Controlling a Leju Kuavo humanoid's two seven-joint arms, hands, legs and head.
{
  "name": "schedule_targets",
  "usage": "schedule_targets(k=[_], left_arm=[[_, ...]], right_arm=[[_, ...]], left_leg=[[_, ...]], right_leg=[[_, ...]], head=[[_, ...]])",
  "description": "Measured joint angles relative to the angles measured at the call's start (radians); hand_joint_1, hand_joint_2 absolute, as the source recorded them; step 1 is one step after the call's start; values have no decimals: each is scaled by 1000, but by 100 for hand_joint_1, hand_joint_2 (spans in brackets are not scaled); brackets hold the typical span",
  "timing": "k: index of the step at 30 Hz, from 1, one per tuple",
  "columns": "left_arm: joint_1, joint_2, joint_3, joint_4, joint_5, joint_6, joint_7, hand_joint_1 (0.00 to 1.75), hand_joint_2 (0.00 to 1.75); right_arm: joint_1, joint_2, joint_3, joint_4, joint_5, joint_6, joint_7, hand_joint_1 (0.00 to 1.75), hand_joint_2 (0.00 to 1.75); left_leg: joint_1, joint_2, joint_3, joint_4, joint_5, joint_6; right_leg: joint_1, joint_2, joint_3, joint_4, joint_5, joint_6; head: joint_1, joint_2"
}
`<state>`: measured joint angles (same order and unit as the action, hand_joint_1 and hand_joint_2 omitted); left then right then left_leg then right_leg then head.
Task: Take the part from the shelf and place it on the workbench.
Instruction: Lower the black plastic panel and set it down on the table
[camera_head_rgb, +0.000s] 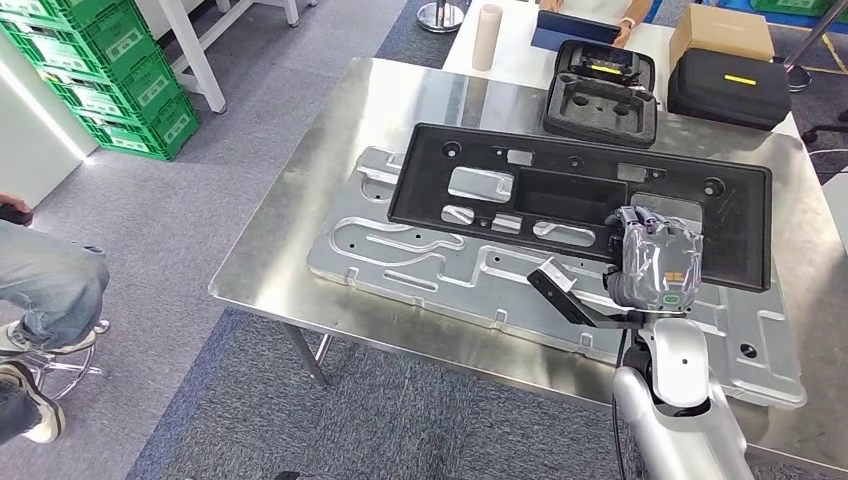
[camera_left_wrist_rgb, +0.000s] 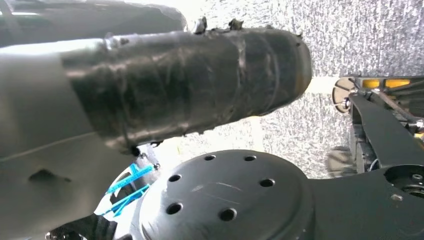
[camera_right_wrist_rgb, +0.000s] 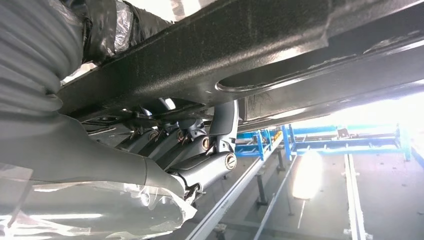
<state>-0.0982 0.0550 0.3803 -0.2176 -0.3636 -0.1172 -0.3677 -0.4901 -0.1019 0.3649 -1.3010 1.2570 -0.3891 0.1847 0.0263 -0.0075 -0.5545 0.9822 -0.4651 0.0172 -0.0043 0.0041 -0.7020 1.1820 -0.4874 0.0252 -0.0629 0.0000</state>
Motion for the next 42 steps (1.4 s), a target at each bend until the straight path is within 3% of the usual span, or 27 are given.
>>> schedule_targets(k=[1,3,7,9,12,13,14,15,17,18,21,23,25,27,28,29,30,32,34,37,39,42], left_arm=[[0,-1,0,0,0,0,1,0,0],[-3,-3,0,0,0,0,2,0,0],[-6,-3,0,0,0,0,0,0,0],[-6,-1,0,0,0,1,-5,0,0],[-7,-1,0,0,0,3,-10,0,0],[-6,0,0,0,0,4,-12,0,0],[-4,0,0,0,-1,4,-13,0,0],[-4,1,0,0,-1,5,-15,0,0],[-5,3,0,0,-1,7,-15,0,0],[-7,4,0,0,-1,9,-15,0,0],[-11,4,0,0,-2,11,-14,0,0],[-7,2,0,0,-3,12,-15,0,0],[-8,-3,0,0,-5,12,-15,0,0],[-11,-8,0,0,-7,13,-15,0,0],[-12,-10,0,0,-8,13,-15,0,0],[-12,-11,0,0,-9,13,-15,0,0],[-11,-11,0,0,-9,13,-15,0,0],[-10,-13,0,0,-11,12,-17,0,0],[-10,-17,0,0,-14,12,-18,0,0],[-11,-19,0,0,-17,12,-17,0,0],[-10,-19,0,0,-18,11,-16,0,0],[-8,-16,0,0,-20,7,-15,0,0]], right_arm=[[0,-1,0,1,0,2,0,175,175],[-1,-2,0,3,2,6,-2,175,175],[2,-2,5,6,10,16,-13,175,175],[1,1,7,8,16,23,-18,175,175],[5,8,17,15,29,40,-29,175,175],[9,11,25,18,33,46,-34,175,175],[13,14,32,21,37,52,-38,175,175],[15,18,40,24,39,60,-42,175,175],[17,25,53,28,44,74,-49,175,175],[16,27,59,30,46,81,-51,175,175],[17,38,79,33,52,97,-55,175,175],[19,48,97,35,53,101,-57,175,175],[18,59,117,39,53,107,-58,175,175],[19,70,139,46,53,113,-60,175,175],[23,74,150,50,53,114,-61,175,175],[26,79,160,55,52,114,-62,175,175],[27,83,169,59,52,114,-62,175,175],[25,90,182,68,49,113,-61,175,175],[17,98,193,78,45,110,-57,175,175],[11,109,208,99,39,104,-49,175,175],[6,116,215,114,35,99,-45,175,175],[-5,128,224,143,26,88,-41,175,175]], left_leg=[[0,0,9,-1,-7,-3],[-1,-1,18,-3,-16,-13],[-3,1,27,1,-20,-35],[-3,3,-9,78,-44,-39],[-3,3,-129,265,-112,-40],[-3,3,-151,285,-115,-40],[-4,4,-154,267,-93,-38],[-6,4,-138,212,-52,-33],[-13,5,-83,69,34,-18],[-19,6,-64,16,53,-13],[-29,6,-53,-28,68,-4],[-24,6,-47,-34,81,4],[-17,7,-42,-40,84,9],[-15,7,-44,-41,84,10],[-15,6,-45,-40,84,10],[-14,6,-45,-40,84,10],[-14,6,-45,-40,84,10],[-15,6,-44,-40,85,6],[-17,5,-44,-40,85,-3],[-15,6,-42,-44,86,-23],[-14,6,-54,-9,59,-32],[-12,6,-137,186,-44,-41]], right_leg=[[0,-1,25,-73,47,-5],[6,-3,64,-182,85,-16],[7,-3,97,-222,90,-41],[4,-3,116,-235,91,-50],[9,-3,126,-238,82,-60],[11,-2,129,-238,79,-63],[14,0,134,-237,75,-64],[17,1,139,-235,71,-64],[21,2,150,-234,63,-63],[21,2,152,-233,60,-60],[19,-1,147,-235,59,-45],[19,-2,141,-221,44,-32],[16,-2,101,-133,-7,-16],[8,-2,29,17,-73,-4],[5,-2,3,69,-88,-2],[3,-3,-4,81,-83,-1],[2,-3,11,47,-59,-3],[5,-4,92,-111,7,-15],[10,-6,151,-227,40,-29],[12,-7,165,-254,49,-43],[8,-8,177,-269,60,-54],[7,-8,182,-275,68,-61]], head=[[0,0],[1,0],[-2,0],[-3,0],[-4,0],[-4,0],[-4,0],[-4,0],[-3,0],[-2,0],[-5,0],[-6,0],[-4,0],[-2,0],[-2,0],[-2,0],[-2,0],[-2,0],[-2,0],[-3,0],[-5,0],[-10,0]])
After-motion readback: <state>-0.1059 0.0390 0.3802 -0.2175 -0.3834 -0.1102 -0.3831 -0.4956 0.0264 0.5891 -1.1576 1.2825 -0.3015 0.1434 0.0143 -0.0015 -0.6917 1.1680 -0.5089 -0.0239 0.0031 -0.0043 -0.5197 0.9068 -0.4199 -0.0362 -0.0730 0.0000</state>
